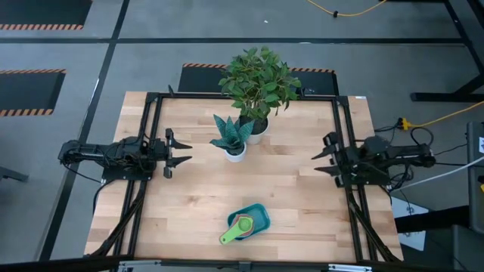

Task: Nest measuring cups in basket
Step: Return to Home Position

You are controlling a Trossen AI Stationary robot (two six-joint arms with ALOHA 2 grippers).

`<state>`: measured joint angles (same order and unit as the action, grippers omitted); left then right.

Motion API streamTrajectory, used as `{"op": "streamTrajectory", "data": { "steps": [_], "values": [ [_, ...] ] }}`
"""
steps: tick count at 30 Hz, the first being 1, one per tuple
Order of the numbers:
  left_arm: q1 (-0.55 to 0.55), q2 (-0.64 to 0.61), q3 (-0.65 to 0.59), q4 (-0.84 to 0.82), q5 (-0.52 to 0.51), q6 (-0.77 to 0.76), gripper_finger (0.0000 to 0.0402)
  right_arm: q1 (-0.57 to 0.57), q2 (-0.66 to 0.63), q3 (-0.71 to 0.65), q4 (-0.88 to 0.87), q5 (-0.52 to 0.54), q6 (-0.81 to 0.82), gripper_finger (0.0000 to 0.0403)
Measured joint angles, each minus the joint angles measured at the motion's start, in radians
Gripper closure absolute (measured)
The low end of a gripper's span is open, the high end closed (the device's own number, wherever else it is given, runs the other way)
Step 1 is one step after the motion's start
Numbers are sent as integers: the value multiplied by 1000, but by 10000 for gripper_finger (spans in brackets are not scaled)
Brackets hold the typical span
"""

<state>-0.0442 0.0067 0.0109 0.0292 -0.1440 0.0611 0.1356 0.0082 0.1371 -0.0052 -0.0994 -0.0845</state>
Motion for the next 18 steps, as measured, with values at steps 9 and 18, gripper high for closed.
{"op": "streamTrajectory", "data": {
  "steps": [9, 18],
  "values": [
    [0, 0, 0, 0, 0, 0, 235, 0, 0, -109, 124, 0, 29, 234],
    [0, 0, 0, 0, 0, 0, 235, 0, 2, -130, 128, 0, 55, 234]
  ]
}}
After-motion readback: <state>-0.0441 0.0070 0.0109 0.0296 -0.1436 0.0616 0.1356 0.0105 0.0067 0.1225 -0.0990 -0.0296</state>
